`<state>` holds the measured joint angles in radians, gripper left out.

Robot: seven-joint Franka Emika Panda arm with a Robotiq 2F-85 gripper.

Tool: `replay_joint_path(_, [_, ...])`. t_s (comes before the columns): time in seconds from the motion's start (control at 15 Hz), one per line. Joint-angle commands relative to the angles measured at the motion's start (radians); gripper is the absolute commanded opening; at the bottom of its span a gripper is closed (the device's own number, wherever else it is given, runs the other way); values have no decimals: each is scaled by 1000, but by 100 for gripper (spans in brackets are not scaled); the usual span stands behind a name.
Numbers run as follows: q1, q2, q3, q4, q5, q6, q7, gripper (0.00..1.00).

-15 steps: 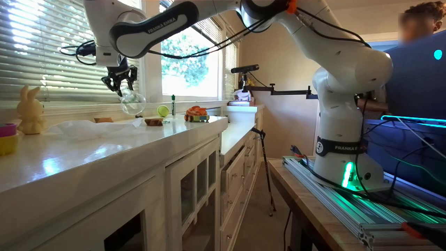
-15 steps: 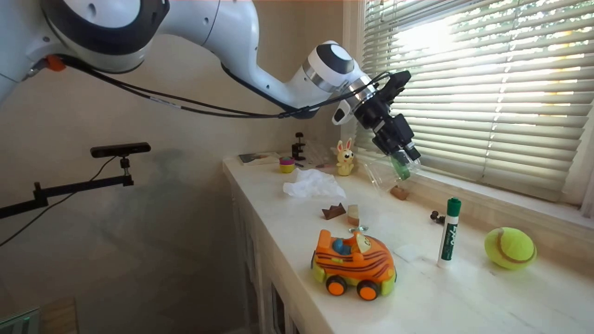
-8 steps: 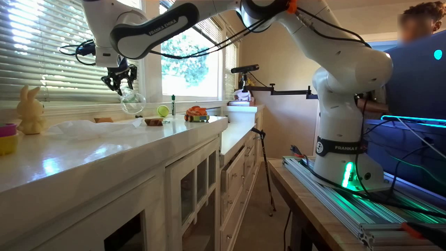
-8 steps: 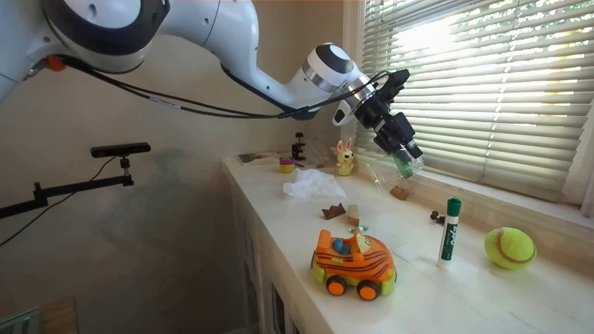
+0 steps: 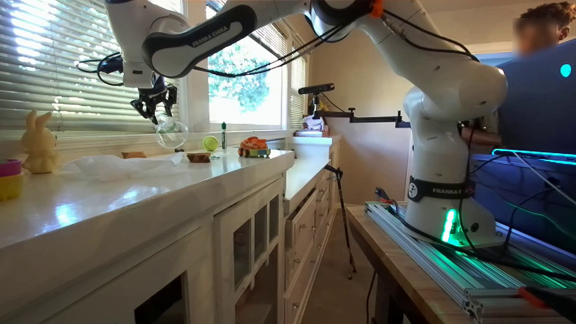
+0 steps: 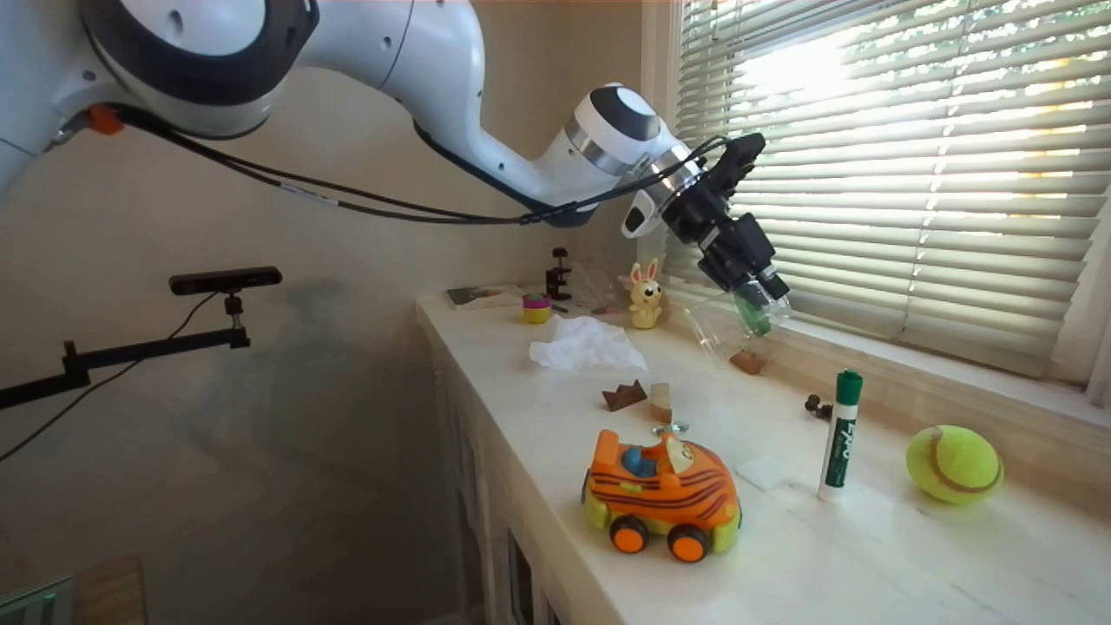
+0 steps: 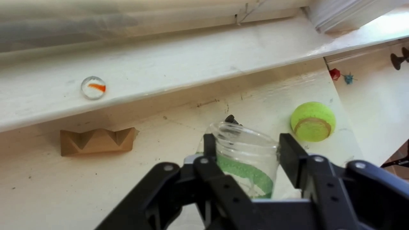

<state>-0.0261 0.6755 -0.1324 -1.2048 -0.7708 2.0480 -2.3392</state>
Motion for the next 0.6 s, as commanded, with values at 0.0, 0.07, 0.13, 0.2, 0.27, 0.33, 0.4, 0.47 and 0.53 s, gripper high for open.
replay_joint_path(0.0, [-2, -18, 5, -33, -29, 25, 32, 27])
replay_joint_path(0.07, [-2, -19, 6, -34, -28, 26, 31, 27])
replay_joint_path(0.13, [-2, -20, 6, -34, -28, 26, 31, 27])
replay_joint_path(0.2, [-2, -20, 6, -34, -28, 27, 31, 27])
replay_joint_path(0.27, [-3, -20, 6, -34, -27, 26, 30, 27])
replay_joint_path(0.33, [-3, -20, 5, -34, -30, 28, 30, 27])
replay_joint_path(0.4, [-3, -20, 5, -34, -30, 30, 30, 27])
replay_joint_path(0.47, [-3, -20, 5, -34, -31, 32, 31, 27])
replay_joint_path(0.53, [-4, -20, 5, -34, -29, 31, 29, 27])
